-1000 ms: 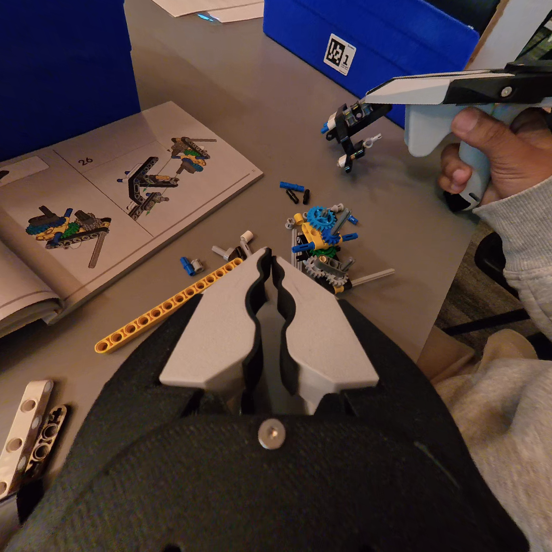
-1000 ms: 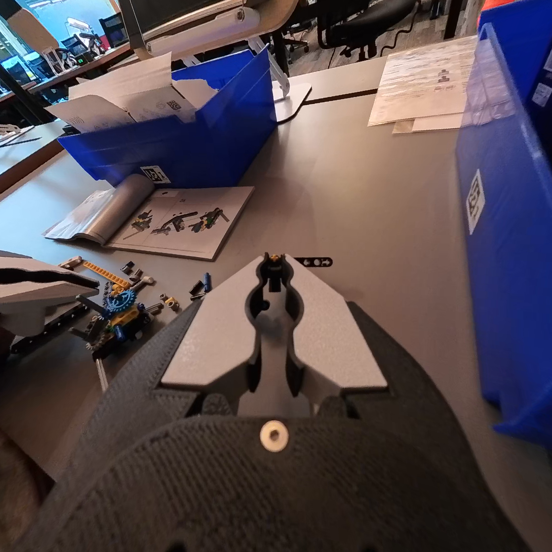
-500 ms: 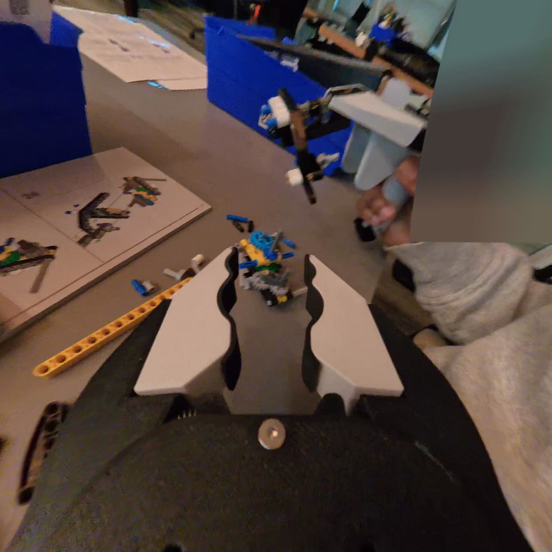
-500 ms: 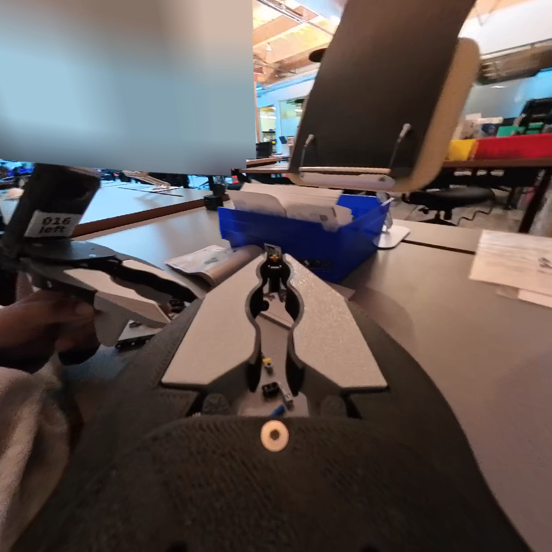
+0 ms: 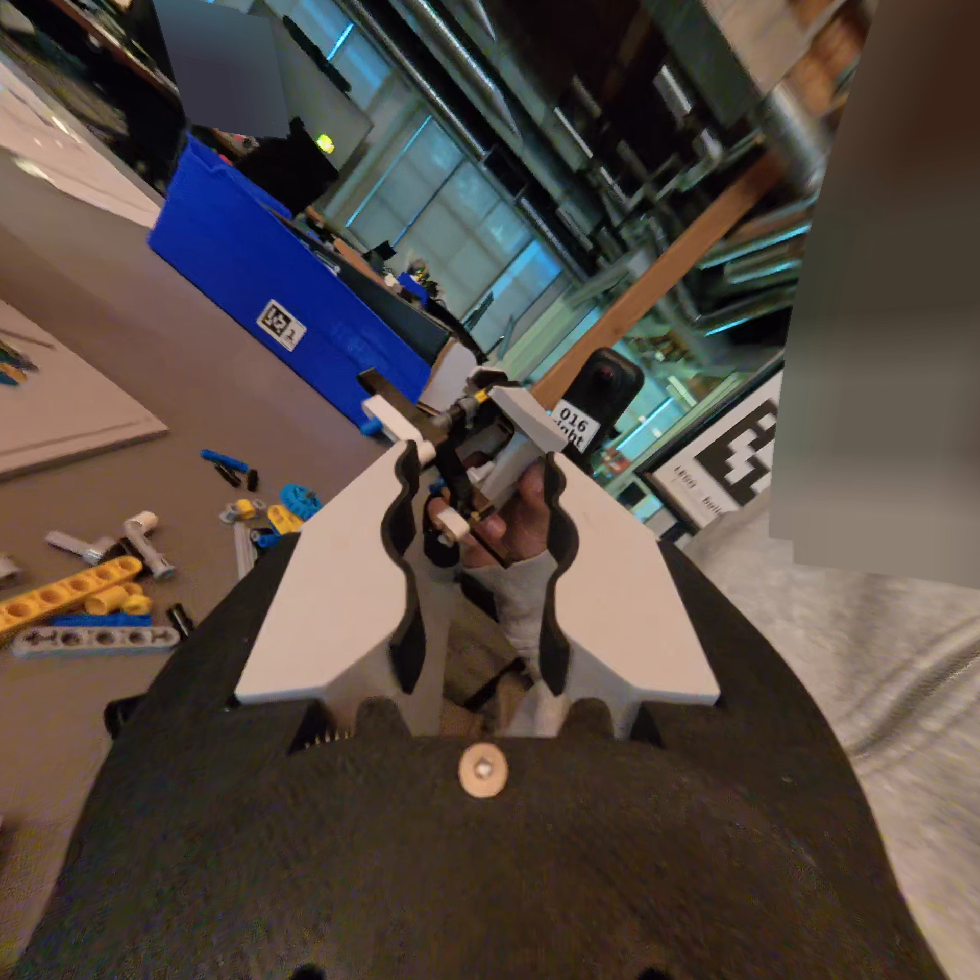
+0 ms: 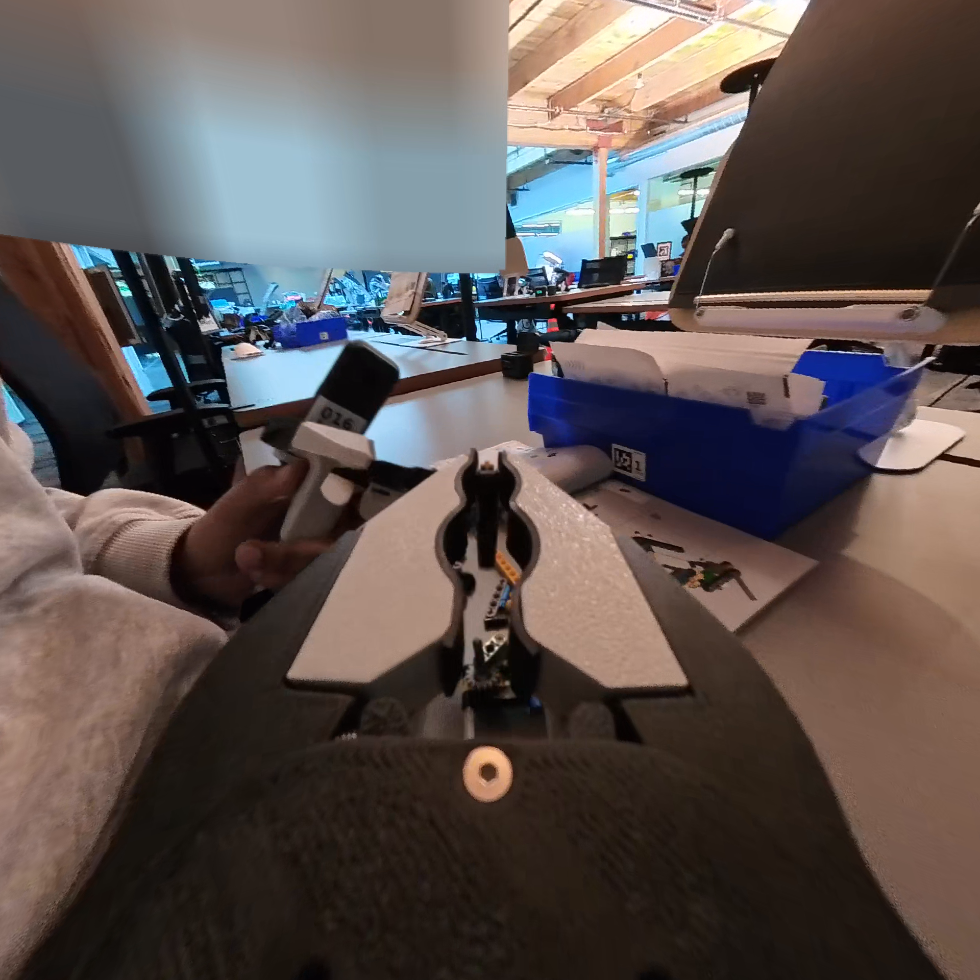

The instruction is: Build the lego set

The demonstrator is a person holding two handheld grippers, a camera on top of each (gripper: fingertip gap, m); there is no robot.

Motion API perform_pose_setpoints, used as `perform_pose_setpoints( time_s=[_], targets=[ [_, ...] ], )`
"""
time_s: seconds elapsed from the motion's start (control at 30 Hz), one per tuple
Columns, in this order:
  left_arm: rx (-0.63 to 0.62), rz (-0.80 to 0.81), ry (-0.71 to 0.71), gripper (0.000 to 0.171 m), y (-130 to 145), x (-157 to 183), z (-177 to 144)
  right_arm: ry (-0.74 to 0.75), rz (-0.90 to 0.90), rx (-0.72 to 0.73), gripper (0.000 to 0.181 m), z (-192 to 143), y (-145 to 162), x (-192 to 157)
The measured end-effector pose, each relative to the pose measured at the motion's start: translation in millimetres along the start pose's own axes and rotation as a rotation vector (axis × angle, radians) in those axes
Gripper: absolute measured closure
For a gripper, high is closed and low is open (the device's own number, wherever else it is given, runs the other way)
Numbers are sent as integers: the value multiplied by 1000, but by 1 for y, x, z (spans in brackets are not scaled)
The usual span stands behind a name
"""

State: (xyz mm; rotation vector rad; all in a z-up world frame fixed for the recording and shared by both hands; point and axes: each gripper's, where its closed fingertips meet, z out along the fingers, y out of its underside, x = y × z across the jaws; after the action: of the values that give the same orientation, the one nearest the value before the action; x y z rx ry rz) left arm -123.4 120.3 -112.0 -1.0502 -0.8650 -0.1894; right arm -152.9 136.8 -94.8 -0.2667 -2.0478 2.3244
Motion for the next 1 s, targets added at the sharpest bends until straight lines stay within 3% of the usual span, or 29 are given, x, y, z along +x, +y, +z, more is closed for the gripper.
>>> perform_pose_setpoints(
  time_s=[0.1,0.37,0.53,0.83,1.0],
  targets=[
    [9,-108,41,130,2,-4,0,-13,13,7,176,0,-1,-2],
    [-103,-223,-31,135,25,-18,6,-8,-17,-32,176,3,6,-5],
    [-121,-278,-95,154,32,-31,1,25,-106,-75,176,7,12,-6],
    [-156,-356,-69,143,42,-31,6,79,-360,-177,176,16,28,-17],
    [-154,-352,-92,163,42,-34,5,99,-422,-184,176,19,29,-21]
  ],
)
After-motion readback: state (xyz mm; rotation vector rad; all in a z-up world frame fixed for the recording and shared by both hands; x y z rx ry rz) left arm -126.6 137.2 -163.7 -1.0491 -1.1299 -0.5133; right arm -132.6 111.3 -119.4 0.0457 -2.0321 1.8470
